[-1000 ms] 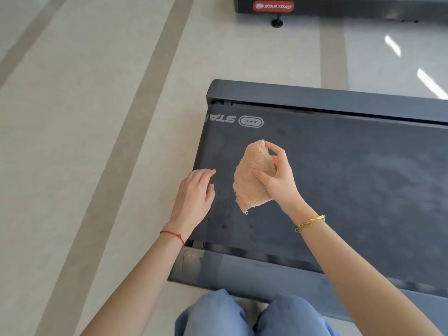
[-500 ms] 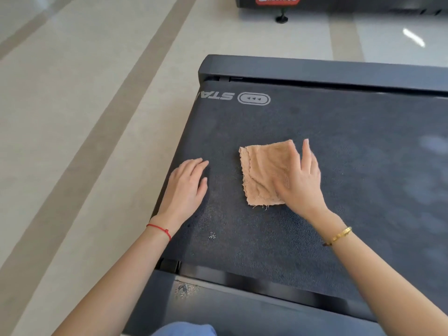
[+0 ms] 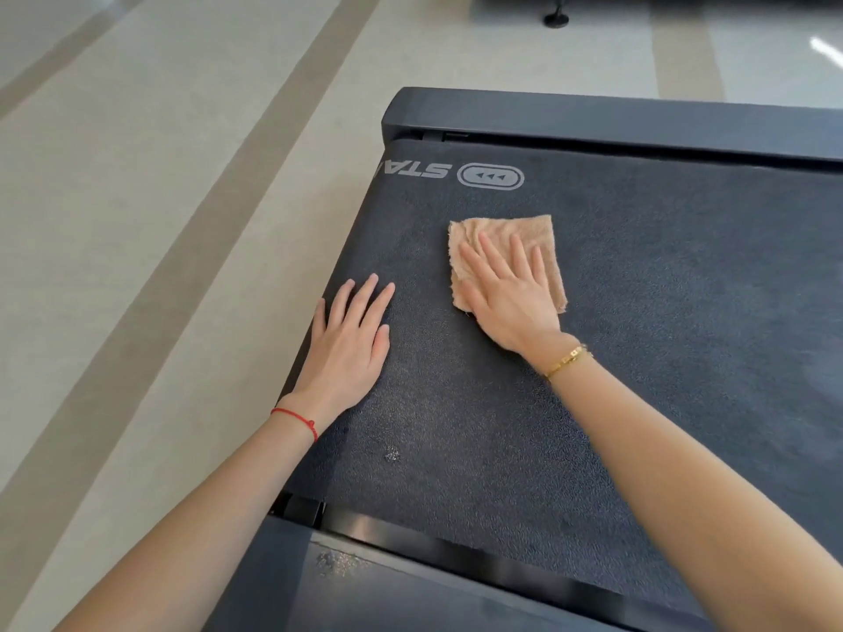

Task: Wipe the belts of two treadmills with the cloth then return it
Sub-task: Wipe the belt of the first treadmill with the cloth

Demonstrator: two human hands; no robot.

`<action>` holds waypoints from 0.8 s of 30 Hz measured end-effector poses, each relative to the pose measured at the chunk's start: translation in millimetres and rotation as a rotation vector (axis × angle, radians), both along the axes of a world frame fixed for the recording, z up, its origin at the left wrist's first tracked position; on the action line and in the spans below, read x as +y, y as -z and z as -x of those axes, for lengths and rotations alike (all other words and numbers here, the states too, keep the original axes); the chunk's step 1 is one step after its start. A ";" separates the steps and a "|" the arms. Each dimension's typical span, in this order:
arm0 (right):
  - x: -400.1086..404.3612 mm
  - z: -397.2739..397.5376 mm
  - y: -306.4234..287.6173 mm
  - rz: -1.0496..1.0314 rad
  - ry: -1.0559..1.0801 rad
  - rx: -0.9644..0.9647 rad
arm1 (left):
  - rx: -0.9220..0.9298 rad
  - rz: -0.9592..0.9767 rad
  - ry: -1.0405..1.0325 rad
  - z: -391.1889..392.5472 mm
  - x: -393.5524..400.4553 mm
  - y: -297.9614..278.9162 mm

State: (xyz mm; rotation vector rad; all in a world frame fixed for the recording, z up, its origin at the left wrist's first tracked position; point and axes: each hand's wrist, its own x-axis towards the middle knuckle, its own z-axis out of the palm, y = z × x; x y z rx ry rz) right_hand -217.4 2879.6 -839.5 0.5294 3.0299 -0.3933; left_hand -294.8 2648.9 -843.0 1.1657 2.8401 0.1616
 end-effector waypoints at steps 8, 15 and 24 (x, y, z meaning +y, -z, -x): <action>1.2 -21.7 3.5 -0.010 -0.410 0.039 | -0.015 -0.023 0.017 4.3 -1.5 3.5; 29.9 100.9 6.2 -0.029 -0.167 0.052 | 0.001 -0.004 -0.017 1.4 3.1 3.6; 23.5 197.2 0.7 -0.073 -0.301 0.028 | 0.017 -0.022 -0.015 2.6 0.6 8.2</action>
